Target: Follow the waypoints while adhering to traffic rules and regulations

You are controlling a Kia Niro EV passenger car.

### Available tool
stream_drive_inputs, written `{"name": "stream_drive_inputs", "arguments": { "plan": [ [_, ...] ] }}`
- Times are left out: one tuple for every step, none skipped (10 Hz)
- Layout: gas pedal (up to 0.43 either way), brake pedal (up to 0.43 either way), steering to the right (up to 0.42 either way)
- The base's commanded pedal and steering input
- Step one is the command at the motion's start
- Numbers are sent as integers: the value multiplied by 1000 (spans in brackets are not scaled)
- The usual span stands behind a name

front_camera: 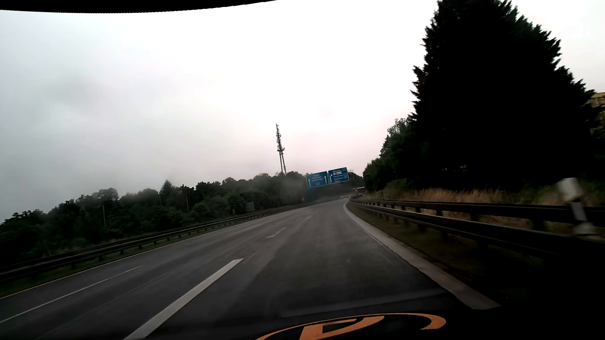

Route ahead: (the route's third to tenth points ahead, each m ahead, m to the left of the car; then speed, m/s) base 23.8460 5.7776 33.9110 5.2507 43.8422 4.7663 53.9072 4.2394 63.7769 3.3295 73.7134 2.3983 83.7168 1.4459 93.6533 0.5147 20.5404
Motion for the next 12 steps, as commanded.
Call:
{"name": "stream_drive_inputs", "arguments": {
  "plan": [
    [157,0,7],
    [157,0,7],
    [157,0,7],
    [157,0,7],
    [157,0,7],
    [157,0,7],
    [157,0,7],
    [157,0,7],
    [157,0,7],
    [157,0,7],
    [157,0,7],
    [157,0,7]
  ]
}}
